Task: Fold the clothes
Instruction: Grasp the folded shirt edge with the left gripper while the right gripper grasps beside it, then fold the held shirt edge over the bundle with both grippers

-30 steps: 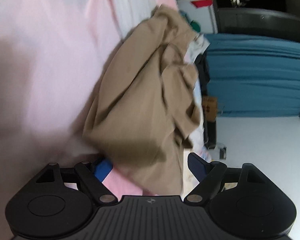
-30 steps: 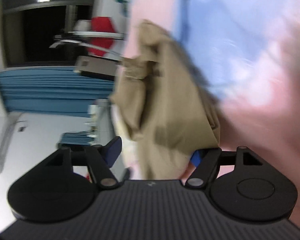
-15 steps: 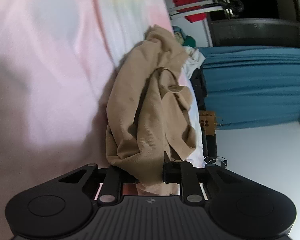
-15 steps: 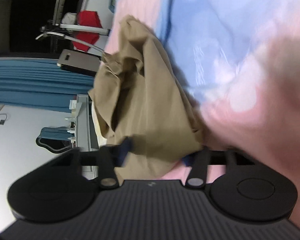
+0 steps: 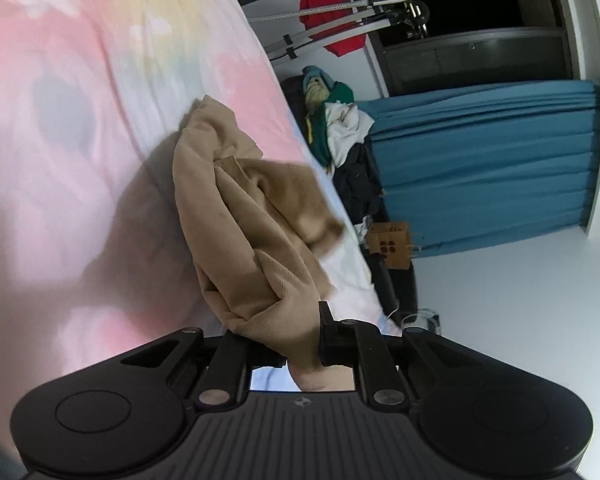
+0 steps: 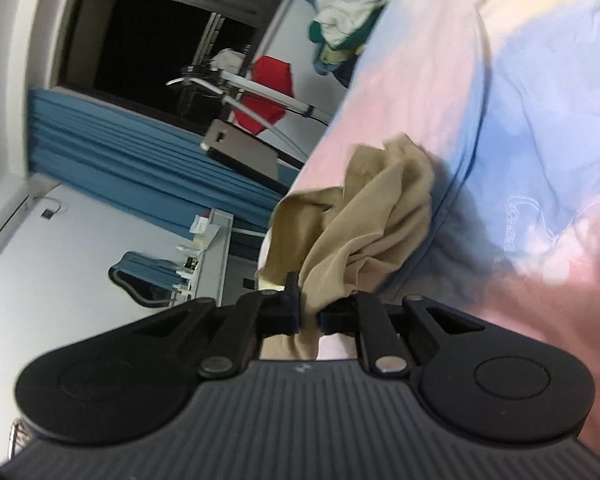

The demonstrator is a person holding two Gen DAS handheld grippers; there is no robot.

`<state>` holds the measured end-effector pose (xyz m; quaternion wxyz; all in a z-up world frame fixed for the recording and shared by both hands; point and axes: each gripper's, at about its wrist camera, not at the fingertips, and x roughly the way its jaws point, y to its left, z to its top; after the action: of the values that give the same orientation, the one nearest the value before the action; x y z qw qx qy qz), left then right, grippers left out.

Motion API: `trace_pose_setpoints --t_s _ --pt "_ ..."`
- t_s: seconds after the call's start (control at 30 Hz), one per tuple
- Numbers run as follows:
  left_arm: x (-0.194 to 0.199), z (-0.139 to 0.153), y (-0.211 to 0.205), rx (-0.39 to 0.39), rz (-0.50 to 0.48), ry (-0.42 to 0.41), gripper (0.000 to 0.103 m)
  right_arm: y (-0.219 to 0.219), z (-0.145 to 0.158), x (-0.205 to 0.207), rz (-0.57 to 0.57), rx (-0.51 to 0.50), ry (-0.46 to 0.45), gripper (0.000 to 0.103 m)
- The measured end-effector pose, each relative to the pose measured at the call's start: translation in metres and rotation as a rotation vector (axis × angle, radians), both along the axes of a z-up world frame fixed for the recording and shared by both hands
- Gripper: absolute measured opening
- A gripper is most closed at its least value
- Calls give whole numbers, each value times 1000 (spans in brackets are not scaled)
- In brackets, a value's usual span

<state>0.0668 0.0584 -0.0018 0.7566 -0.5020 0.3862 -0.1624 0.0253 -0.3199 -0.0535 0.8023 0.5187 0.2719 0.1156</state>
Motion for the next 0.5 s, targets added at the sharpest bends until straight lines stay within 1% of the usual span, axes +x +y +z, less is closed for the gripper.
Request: trace_pose_setpoints --t_s 0.07,0.17,0.27,0.3,0.37,0.5 --pt "-23 1 3 13 2 20 14 3 0 -23 9 19 12 12" --pt "-64 -1 8 26 -6 51 14 2 -11 -67 18 126 65 12" --pt "-87 -5 14 8 -18 95 15 2 -14 -99 20 179 98 12" --pt "-90 -5 15 2 -16 105 15 2 -13 -105 20 186 106 12" --pt "-84 -2 16 -7 -5 105 15 5 -9 -106 15 192 115 12" --pt "-63 10 15 -5 0 96 15 7 2 -90 -6 184 120 12"
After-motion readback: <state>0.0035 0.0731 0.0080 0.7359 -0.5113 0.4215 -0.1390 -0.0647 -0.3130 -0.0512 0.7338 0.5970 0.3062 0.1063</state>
